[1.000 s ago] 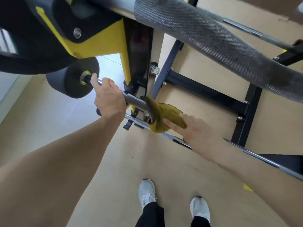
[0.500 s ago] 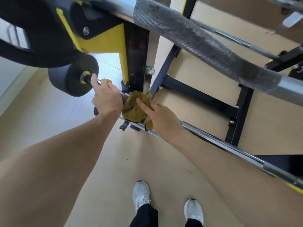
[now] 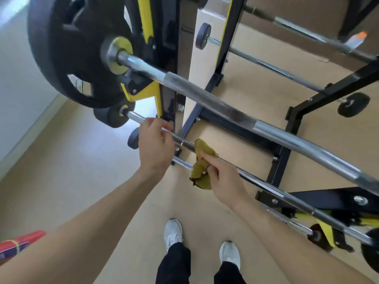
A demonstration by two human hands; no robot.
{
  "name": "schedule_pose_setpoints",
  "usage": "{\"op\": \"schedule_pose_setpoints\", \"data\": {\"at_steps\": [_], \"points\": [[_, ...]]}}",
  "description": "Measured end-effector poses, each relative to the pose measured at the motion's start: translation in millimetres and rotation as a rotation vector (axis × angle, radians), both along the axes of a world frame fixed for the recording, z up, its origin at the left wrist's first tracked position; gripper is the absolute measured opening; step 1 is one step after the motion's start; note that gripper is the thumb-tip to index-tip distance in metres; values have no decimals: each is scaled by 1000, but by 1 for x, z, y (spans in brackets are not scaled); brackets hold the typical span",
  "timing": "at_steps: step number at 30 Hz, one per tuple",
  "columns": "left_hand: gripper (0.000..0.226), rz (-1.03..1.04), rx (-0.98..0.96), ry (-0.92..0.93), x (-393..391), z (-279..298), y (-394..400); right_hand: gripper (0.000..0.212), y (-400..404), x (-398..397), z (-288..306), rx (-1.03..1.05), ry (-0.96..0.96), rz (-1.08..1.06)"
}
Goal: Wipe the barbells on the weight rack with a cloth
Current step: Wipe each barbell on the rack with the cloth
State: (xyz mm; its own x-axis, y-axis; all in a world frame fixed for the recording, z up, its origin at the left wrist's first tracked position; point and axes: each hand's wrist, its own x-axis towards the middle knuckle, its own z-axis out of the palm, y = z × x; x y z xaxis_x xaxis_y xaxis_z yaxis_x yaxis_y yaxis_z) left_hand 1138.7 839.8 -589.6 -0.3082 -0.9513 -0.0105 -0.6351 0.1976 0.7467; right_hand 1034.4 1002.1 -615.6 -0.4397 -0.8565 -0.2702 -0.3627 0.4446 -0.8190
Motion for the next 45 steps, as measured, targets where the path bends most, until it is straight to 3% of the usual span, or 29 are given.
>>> {"op": "schedule_pose_setpoints", "data": {"at_steps": [2,6,8,12,15,16,18,20,25,33,37,41,45], "points": [[17,-59,-151,94,2,22,9,47,3,6,45,-140,-21,8],[12,-133,-428,239,-7,74,5,37,7,-6,114,-521,302,-63],[19,-155,-496,199,-18,100,-5,39,4,-21,137,-582,348,-133],[22,-285,-512,-37,-35,121,-40,49,-20,-54,159,-426,338,-236],[15,-369,-457,-307,-50,120,-68,47,-38,-82,138,64,628,157],[14,-387,-444,-412,-55,118,-75,53,-42,-86,131,199,659,283],[14,-429,-479,-543,-59,110,-84,63,-51,-87,123,274,590,362],[16,-439,-541,-526,-56,96,-86,63,-65,-83,117,245,576,366],[19,-285,-438,-215,-58,83,-69,42,-106,-77,107,176,701,422],[9,-290,-417,-300,-55,89,-61,61,-104,-78,100,86,587,345],[25,-123,-598,-213,-27,88,-73,70,-82,-79,106,189,546,259],[40,-4,-352,-170,-17,93,-103,60,-66,-85,115,375,632,301],[42,-83,-368,-258,-27,82,-113,40,-94,-78,122,214,481,288]]}}
